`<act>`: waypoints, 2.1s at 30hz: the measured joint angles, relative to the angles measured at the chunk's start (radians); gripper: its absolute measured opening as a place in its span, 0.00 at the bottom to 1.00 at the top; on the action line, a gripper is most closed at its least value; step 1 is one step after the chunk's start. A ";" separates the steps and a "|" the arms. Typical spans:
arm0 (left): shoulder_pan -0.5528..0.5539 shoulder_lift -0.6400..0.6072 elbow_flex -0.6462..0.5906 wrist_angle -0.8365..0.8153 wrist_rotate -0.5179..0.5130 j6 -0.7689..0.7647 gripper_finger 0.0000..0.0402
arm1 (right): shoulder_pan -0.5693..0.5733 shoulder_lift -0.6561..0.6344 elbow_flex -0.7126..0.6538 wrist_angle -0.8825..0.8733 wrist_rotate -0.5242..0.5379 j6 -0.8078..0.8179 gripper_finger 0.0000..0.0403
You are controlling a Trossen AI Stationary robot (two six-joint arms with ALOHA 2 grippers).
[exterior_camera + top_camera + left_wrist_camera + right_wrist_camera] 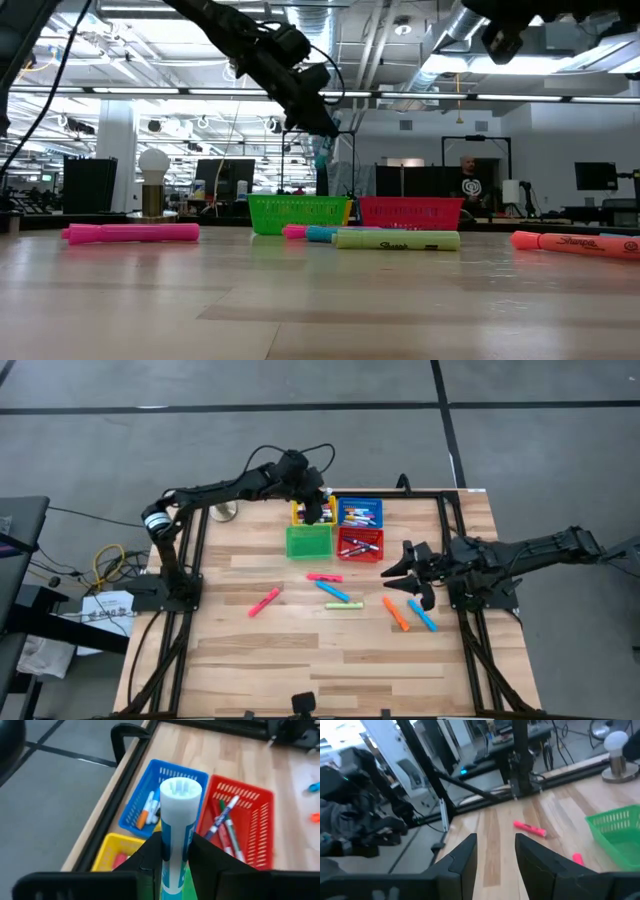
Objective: Pick & Place Markers
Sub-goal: Put the large light blue marker pen into the yellow bin
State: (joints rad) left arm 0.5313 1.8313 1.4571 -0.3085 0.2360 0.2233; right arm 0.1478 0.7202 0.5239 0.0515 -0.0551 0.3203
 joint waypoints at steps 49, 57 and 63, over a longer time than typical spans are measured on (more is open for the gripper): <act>0.052 0.162 0.065 -0.178 -0.079 0.166 0.20 | -0.144 -0.295 -0.353 0.117 0.009 0.227 0.30; 0.048 0.165 0.046 -0.172 -0.079 0.199 0.20 | -0.144 -0.295 -0.353 0.117 0.029 0.227 0.31; 0.048 0.165 0.046 -0.146 -0.078 0.214 0.20 | -0.144 -0.295 -0.352 0.117 0.029 0.229 0.31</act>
State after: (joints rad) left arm 0.5789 1.9965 1.5028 -0.4547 0.1577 0.4376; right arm 0.0040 0.4255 0.1715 0.1684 -0.0261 0.5495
